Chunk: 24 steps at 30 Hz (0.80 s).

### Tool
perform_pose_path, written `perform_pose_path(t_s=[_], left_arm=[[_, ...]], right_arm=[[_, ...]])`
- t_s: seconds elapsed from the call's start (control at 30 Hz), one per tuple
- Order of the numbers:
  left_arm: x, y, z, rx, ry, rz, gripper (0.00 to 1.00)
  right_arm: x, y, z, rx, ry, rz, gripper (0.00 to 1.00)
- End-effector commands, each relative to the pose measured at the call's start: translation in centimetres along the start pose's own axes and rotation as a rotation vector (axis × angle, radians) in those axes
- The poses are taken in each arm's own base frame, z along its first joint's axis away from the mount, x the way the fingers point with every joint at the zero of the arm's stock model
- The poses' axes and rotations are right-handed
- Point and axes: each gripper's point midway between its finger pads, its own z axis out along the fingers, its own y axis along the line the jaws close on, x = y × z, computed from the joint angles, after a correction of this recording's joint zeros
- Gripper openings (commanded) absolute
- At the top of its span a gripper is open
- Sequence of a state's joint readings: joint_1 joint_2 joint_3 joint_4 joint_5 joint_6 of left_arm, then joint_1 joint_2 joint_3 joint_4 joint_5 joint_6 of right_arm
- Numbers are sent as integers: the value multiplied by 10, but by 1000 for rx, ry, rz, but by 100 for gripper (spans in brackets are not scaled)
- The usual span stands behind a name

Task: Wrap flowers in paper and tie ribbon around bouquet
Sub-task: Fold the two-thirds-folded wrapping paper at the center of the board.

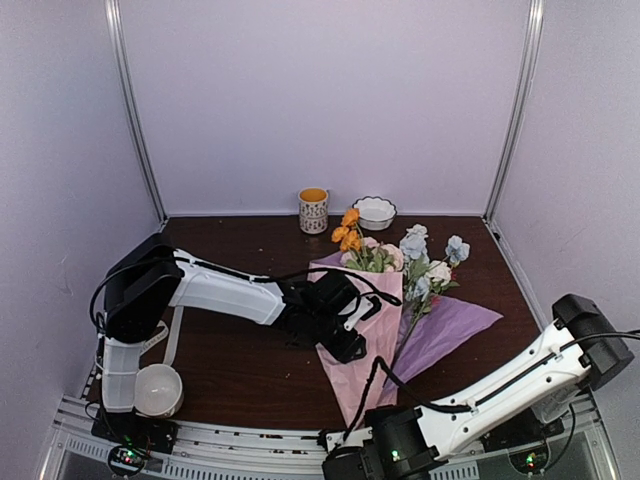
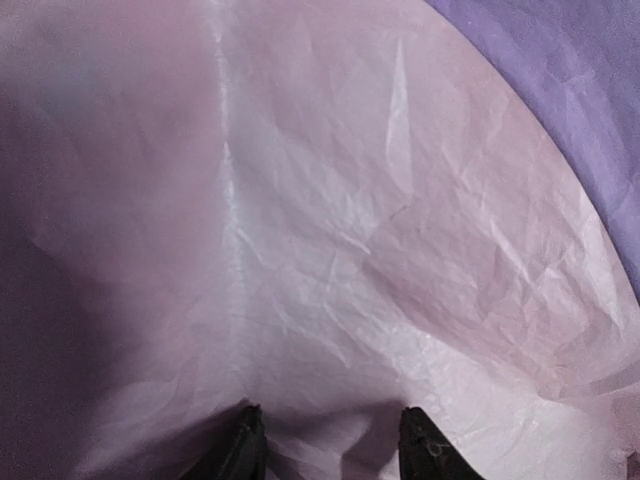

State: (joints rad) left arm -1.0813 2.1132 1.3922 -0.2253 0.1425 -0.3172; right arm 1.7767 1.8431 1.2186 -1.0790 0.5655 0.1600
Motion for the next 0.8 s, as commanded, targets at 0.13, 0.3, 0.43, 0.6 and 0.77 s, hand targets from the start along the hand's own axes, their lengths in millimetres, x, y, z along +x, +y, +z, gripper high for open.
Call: perform_pose_path(t_s=[0.13, 0.3, 0.43, 0.6, 0.77], left_arm=[[19, 1, 17, 17, 42, -19, 49], [21, 1, 17, 15, 49, -17, 48], [21, 1, 18, 15, 50, -16, 48], [21, 1, 19, 13, 54, -14, 48], [23, 0, 19, 13, 61, -13, 48]], right_arm=[[-1, -44, -6, -77, -105, 402, 79], [10, -77, -8, -297, -230, 861, 100], [31, -109, -10, -374, -306, 1182, 100], [63, -124, 16, -374, -215, 1408, 96], [84, -126, 30, -339, -109, 1516, 91]])
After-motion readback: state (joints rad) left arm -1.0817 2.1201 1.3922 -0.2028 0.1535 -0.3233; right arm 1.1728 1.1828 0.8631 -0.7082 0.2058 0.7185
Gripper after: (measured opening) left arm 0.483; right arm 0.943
